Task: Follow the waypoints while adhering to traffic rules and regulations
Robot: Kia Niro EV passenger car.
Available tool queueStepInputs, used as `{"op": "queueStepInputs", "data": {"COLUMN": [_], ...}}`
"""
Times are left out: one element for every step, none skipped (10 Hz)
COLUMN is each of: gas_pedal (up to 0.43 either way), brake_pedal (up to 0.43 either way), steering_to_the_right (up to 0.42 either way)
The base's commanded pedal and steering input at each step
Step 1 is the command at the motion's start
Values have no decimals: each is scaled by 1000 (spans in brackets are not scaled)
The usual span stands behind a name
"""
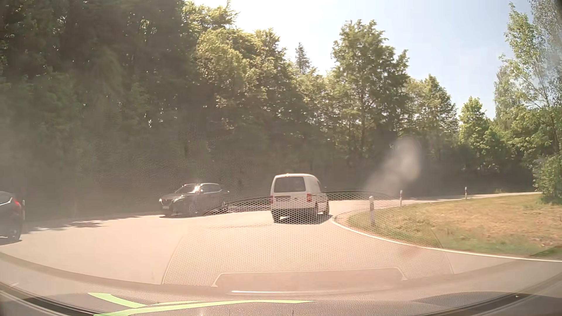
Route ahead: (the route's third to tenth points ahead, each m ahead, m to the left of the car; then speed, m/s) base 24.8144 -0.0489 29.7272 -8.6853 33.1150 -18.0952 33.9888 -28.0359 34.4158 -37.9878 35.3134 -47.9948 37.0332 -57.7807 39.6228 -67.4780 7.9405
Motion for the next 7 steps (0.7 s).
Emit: {"op": "queueStepInputs", "data": {"gas_pedal": [98,98,98,98,98,98,98], "brake_pedal": [0,0,0,0,0,0,0], "steering_to_the_right": [-90,-64,-35,-13,5,16,26]}}
